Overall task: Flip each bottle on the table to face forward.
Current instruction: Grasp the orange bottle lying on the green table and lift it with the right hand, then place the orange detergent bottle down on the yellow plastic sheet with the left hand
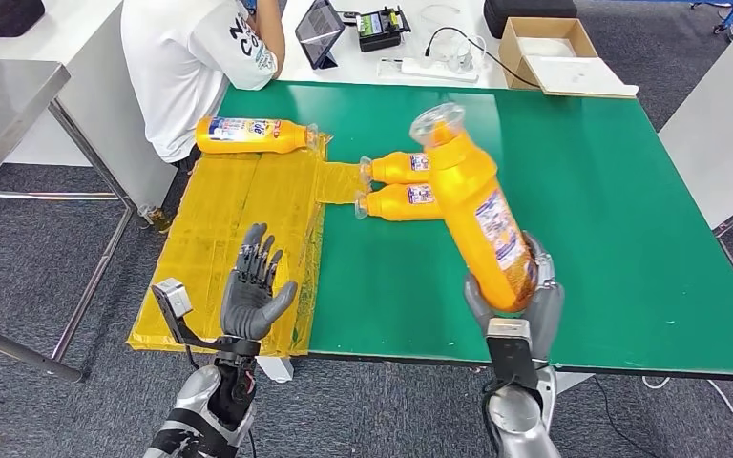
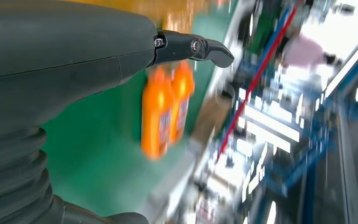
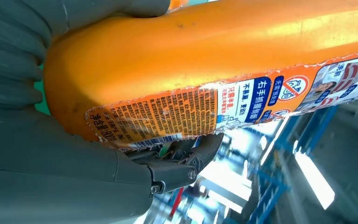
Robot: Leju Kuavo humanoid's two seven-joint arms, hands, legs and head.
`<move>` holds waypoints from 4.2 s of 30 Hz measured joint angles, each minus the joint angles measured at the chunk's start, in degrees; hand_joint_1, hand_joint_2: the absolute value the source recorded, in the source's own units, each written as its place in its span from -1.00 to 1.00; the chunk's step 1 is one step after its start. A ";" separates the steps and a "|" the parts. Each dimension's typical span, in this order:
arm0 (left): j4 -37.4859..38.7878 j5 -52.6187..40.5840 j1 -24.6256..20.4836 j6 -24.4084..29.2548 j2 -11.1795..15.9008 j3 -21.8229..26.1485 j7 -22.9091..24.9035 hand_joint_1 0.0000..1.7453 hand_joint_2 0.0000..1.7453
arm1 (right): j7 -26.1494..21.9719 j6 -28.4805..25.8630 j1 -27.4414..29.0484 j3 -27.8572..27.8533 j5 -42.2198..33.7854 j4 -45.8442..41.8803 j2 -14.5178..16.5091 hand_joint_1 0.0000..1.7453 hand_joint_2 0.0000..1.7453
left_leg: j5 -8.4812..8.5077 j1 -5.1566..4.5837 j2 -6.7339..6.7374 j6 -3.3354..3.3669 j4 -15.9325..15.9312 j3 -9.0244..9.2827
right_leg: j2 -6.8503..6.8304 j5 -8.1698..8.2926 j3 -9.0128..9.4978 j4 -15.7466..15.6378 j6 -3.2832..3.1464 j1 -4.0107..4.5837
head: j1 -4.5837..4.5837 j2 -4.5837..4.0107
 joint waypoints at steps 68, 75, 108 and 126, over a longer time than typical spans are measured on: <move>12.44 7.89 -6.69 -12.46 4.90 -10.22 2.69 1.00 1.00 | -1.22 -2.11 -12.07 22.22 1.76 44.21 10.23 0.60 1.00 | 0.02 0.09 0.02 -0.02 0.00 -0.03 | 0.01 0.00 -0.07 0.00 -0.03 0.08 | 0.01 0.00; 12.43 7.59 -7.01 -11.64 4.90 -10.22 2.60 1.00 1.00 | -1.12 -3.16 -12.08 21.95 1.94 44.24 10.41 -1.00 -0.50 | 0.02 0.09 0.02 -0.02 0.00 -0.03 | 0.01 0.00 -0.06 0.00 -0.02 0.08 | 0.01 0.00; 5.38 -45.89 -20.26 45.77 6.28 2.74 -1.85 1.00 1.00 | -1.32 2.70 -2.98 17.09 -12.87 3.35 7.04 -1.00 0.50 | 0.05 0.10 -0.01 -0.04 0.00 -0.04 | 0.00 0.02 -0.06 0.01 -0.02 0.08 | 0.02 0.00; 35.39 -86.99 -31.00 38.96 12.28 -5.59 12.02 1.00 1.00 | -1.38 0.99 -2.32 17.25 -16.50 -6.86 5.90 -1.00 1.00 | 0.09 0.10 0.05 -0.04 0.00 -0.04 | 0.03 0.04 -0.12 0.03 -0.02 0.09 | 0.02 0.00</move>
